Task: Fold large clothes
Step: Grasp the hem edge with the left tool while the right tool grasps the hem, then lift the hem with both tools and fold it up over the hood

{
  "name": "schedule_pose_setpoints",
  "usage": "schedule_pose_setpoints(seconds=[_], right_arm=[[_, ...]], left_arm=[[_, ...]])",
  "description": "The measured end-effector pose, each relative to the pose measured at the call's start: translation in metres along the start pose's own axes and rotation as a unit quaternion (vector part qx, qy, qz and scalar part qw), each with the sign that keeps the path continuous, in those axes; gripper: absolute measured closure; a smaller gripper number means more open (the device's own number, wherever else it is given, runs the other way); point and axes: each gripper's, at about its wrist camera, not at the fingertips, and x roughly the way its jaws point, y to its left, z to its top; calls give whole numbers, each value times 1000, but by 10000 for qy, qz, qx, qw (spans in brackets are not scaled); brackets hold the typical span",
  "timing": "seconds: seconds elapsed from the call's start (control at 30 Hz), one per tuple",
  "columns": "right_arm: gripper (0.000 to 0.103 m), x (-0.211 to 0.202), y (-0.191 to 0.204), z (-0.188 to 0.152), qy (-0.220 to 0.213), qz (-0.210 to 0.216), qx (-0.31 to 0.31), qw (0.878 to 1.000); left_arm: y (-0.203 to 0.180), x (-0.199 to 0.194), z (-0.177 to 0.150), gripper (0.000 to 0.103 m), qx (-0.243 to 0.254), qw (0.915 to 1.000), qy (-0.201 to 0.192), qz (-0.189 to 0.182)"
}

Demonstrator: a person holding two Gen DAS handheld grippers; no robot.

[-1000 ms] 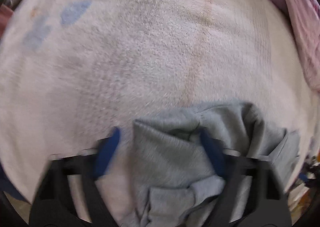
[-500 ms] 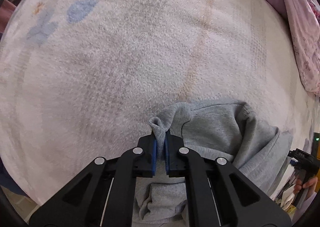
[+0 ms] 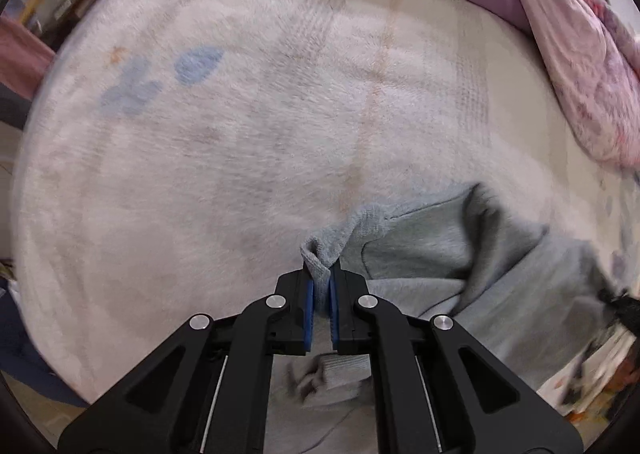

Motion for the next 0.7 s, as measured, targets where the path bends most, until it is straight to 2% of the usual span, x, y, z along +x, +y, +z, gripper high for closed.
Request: schedule_pose_setpoints(seconds=[0.2, 0.43, 0.7], right_arm=[[97, -39, 4, -32, -459, 54, 24, 9989], [97, -81, -2, -94, -852, 78, -19, 9963], [97, -96, -23, -171, -1173, 144, -168, 9929]], left_arm=[[2, -46, -40, 97, 87, 9993, -349, -41], [14, -92, -92, 97, 223, 9971, -715, -124], [42, -106, -168, 97, -149, 9969, -770, 10]])
